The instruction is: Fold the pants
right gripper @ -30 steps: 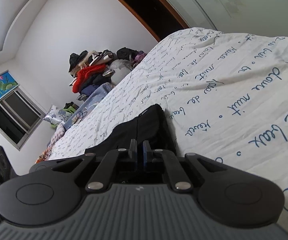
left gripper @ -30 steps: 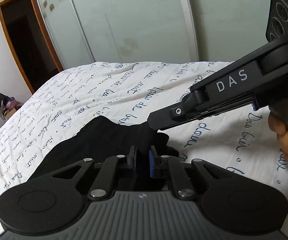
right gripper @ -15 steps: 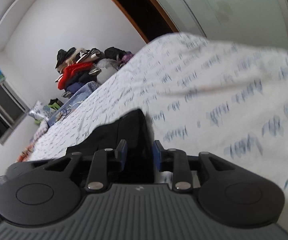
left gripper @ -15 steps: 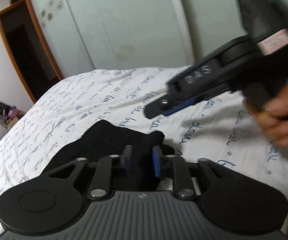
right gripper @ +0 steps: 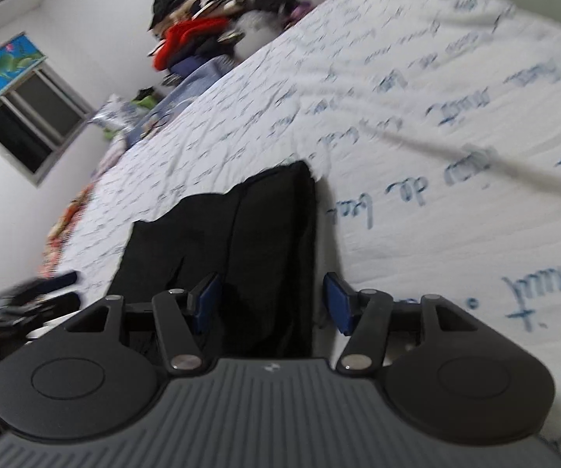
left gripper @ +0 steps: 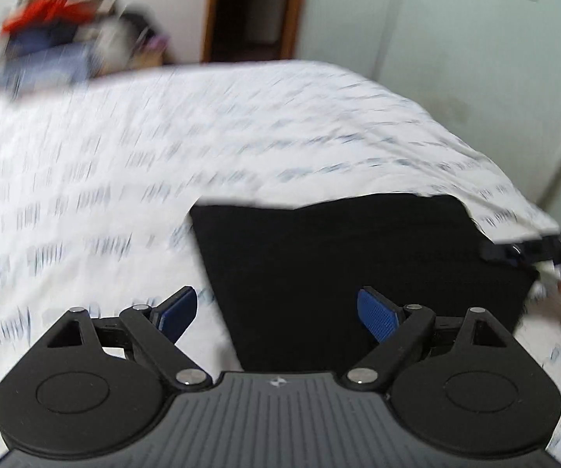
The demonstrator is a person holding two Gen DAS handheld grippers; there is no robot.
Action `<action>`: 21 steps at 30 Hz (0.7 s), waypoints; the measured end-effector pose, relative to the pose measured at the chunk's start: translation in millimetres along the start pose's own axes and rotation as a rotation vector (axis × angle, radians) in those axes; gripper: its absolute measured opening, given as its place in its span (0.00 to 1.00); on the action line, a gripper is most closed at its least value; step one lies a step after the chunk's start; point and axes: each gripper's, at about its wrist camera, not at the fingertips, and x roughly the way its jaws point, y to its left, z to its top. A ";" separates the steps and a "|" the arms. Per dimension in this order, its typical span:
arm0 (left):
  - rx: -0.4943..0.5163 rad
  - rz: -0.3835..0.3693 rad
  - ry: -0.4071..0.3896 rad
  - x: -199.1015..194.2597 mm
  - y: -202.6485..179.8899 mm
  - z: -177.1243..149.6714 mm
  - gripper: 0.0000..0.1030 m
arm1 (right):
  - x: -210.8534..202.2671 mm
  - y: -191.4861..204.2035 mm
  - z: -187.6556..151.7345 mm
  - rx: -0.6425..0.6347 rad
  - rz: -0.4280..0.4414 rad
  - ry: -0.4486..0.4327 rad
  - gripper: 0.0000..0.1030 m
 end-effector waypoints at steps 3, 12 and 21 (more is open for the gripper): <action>-0.172 -0.146 0.074 16.6 30.1 -5.0 0.87 | 4.6 -2.1 -1.0 0.000 0.077 0.039 0.59; -0.386 -0.292 0.070 27.6 53.7 -19.5 0.49 | 12.8 6.2 -5.6 0.005 0.041 0.031 0.40; -0.436 -0.312 0.036 14.3 67.2 -23.4 0.12 | 5.8 14.5 -17.3 0.080 -0.001 -0.037 0.28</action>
